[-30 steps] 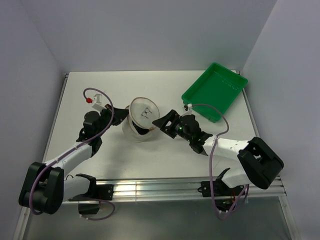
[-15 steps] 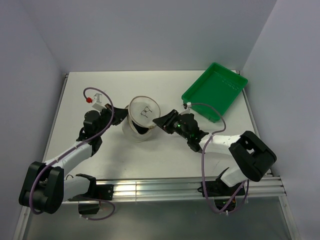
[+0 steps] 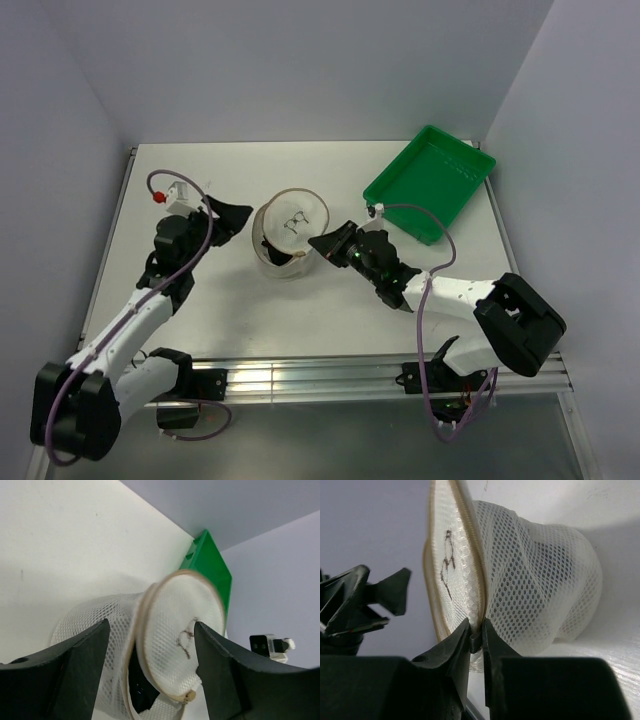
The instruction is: Place the bra in the laundry bag and zip it closed
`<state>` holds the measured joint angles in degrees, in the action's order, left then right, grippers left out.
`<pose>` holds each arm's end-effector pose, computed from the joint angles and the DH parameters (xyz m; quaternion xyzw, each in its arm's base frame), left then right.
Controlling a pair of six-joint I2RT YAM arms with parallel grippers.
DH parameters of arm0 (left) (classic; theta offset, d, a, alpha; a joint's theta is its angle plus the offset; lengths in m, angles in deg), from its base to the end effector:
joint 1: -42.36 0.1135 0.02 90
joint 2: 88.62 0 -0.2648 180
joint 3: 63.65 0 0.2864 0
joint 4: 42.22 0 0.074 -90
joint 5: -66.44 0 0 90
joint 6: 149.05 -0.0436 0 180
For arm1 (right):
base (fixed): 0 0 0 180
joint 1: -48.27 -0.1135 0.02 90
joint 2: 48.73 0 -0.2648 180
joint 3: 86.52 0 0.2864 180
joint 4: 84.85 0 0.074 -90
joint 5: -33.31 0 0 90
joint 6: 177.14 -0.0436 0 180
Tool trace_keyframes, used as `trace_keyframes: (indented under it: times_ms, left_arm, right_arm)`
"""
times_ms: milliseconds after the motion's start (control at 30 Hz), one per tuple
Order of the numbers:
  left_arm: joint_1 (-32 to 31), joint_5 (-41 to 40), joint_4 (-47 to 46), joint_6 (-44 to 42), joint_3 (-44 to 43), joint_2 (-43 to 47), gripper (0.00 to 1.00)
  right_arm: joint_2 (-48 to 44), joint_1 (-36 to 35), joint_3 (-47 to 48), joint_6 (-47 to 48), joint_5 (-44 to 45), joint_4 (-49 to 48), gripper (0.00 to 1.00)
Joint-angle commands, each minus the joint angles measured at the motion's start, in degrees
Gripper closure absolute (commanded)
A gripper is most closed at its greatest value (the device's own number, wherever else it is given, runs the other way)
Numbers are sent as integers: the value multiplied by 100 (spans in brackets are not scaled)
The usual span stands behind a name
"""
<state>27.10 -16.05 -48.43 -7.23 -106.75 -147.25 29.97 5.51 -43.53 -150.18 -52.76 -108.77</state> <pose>0.2626 -0.0776 0.2439 -0.1983 0.7355 -0.3985 0.5108 0.2338 0.2121 0.1820 0.1578 0.7596 0.4867 0.4015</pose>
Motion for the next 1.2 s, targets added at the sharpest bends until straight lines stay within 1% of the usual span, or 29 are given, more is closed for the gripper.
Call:
trace_keyframes:
  times_ms: [0,33,67,100,133,167,200,267,300,367,400,467,500,567,700,767,833,967,1067,1167]
  left_arm:
    - [41,-408,1125,-434,-406,659,30]
    - [33,-365,1267,-452,-424,747,33]
    - [15,-120,1390,-444,-389,939,35]
    - [-124,-5,1591,-444,-389,1028,39]
    - [-282,14,1732,-461,-389,1099,46]
    - [-719,-125,1812,-488,-450,1213,48]
    - [-976,-188,2013,-610,-494,1231,54]
    - [-1529,-319,2155,-838,-739,1153,61]
    - [-2054,-546,2199,-1127,-827,1091,63]
    - [-2653,-715,2147,-1523,-1047,881,66]
    - [-2796,-716,2138,-1864,-1109,775,67]
    - [-3112,-716,2068,-2244,-1293,460,66]
    - [-3184,-916,2068,-2533,-1346,362,64]
    - [-3307,-1014,2016,-2824,-1478,82,62]
    - [-3342,-1365,1901,-3273,-1584,-289,55]
    - [-3334,-1558,1892,-3361,-1602,-403,53]
    - [-3334,-1498,1664,-3537,-1549,-430,51]
    - [-3334,-1620,1637,-3599,-1488,-527,51]
    - [-3334,-1735,1471,-3625,-1313,-413,51]
    - [-3334,-1612,1444,-3678,-1259,-395,50]
  right_arm:
    - [-83,-30,277,187,179,-55,83]
    - [-82,-30,285,205,188,-38,84]
    - [-82,-22,303,214,188,6,84]
    - [-82,-30,329,257,214,32,84]
    - [-100,-30,347,284,240,120,85]
    - [-109,-30,382,328,249,155,85]
    - [-109,-30,391,345,258,173,85]
    - [-109,-30,452,398,258,234,86]
    - [-83,-30,470,407,232,261,86]
    - [-56,-22,496,398,171,244,88]
    - [-21,-30,505,398,127,226,90]
    - [5,-30,566,416,39,261,92]
    - [49,-30,584,425,-49,270,93]
    - [49,-30,628,468,-111,287,94]
    - [76,-13,716,521,-295,331,96]
    - [102,22,751,548,-392,331,98]
    - [155,40,778,556,-655,323,98]
    - [260,180,804,495,-1024,288,100]
    - [252,233,795,486,-1183,270,100]
    - [234,312,786,460,-1288,279,100]
